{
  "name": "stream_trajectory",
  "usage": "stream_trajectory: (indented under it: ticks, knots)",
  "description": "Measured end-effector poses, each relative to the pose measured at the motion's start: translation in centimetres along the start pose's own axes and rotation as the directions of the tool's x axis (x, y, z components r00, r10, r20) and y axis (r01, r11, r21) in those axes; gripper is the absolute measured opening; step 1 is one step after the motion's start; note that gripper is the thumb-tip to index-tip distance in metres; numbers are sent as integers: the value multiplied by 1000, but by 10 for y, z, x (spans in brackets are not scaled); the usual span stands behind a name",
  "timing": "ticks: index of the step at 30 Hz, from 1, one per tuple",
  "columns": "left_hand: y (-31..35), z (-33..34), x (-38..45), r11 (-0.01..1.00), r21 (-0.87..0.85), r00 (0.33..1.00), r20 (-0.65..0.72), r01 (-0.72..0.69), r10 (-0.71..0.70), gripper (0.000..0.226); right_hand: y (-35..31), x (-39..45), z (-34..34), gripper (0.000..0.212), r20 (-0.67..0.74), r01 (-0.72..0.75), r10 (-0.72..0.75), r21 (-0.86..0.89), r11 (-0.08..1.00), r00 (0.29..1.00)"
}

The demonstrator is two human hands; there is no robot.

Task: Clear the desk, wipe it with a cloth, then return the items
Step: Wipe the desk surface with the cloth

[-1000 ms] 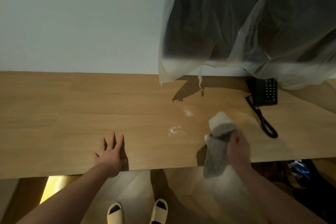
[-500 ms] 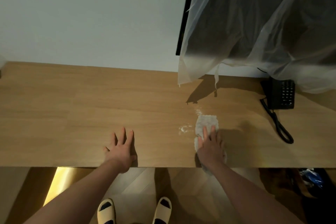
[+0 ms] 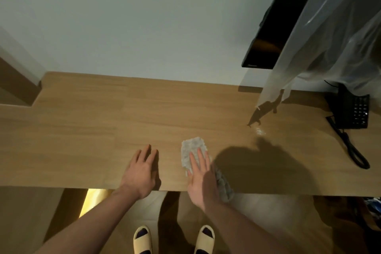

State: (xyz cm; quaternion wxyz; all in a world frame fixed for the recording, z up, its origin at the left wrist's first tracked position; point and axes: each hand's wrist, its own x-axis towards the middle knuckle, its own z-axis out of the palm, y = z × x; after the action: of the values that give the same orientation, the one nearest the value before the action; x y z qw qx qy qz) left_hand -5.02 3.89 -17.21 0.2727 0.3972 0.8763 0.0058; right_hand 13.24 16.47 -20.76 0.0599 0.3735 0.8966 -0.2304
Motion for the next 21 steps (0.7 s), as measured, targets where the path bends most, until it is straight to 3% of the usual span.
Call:
stream_trajectory:
  ticks: [5, 9, 12, 15, 17, 21]
  knots:
    - [-73, -21, -3, 991, 71, 987, 106, 113, -120, 88, -67, -6, 20, 64, -1, 174, -175, 110, 979, 985]
    - [-107, -33, -6, 991, 96, 979, 174, 93, -109, 93, -67, -17, -2, 60, -117, 34, 5, 324, 945, 993]
    - [-118, -36, -4, 992, 100, 975, 204, 71, -90, 93, -27, -31, -32, 55, -267, -57, 212, 491, 869, 940]
    - [-119, -33, -3, 994, 88, 972, 219, 70, -88, 94, 38, -40, -65, 53, -360, -188, 379, 466, 865, 852]
    - [-120, -32, -1, 992, 100, 969, 229, 71, -93, 94, 80, -43, -88, 52, -405, -261, 409, 371, 891, 818]
    - [-120, -29, 0, 991, 98, 965, 237, 92, -113, 95, 162, -24, -116, 61, -295, -450, 482, 175, 876, 825]
